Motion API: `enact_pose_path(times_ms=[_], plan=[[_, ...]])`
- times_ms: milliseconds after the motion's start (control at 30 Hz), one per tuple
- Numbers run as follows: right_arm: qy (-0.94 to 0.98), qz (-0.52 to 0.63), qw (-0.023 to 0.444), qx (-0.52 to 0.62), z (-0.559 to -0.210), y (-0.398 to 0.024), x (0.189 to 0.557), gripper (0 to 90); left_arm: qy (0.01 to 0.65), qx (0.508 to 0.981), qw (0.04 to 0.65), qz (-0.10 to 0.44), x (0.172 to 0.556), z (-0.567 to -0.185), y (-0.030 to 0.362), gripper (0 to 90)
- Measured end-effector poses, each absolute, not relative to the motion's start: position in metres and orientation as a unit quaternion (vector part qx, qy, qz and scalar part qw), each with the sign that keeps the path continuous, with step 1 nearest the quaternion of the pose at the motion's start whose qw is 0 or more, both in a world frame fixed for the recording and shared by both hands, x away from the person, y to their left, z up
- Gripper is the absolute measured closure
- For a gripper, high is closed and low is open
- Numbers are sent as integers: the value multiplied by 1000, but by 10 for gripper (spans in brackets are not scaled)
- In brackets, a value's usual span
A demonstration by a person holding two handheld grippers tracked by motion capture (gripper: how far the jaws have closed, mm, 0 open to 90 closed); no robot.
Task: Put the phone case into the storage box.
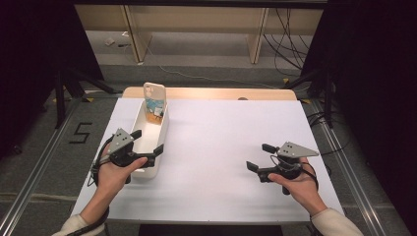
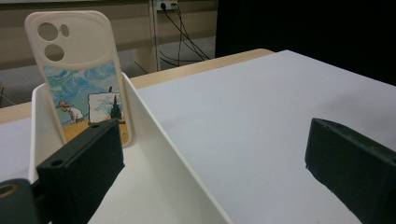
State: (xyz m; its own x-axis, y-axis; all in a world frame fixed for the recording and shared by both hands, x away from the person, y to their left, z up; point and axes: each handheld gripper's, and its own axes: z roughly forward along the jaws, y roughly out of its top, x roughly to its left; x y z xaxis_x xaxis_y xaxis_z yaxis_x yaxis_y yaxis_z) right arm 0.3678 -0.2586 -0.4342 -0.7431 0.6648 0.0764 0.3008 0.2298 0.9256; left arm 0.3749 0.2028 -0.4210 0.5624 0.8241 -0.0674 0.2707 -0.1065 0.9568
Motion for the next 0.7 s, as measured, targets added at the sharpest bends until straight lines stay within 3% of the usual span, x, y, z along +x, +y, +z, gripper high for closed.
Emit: enact_pose_path(times_ms=[700], plan=[[766,534,173,313,-434,-260,367,106,382,706,541,251,370,-424,201,39]])
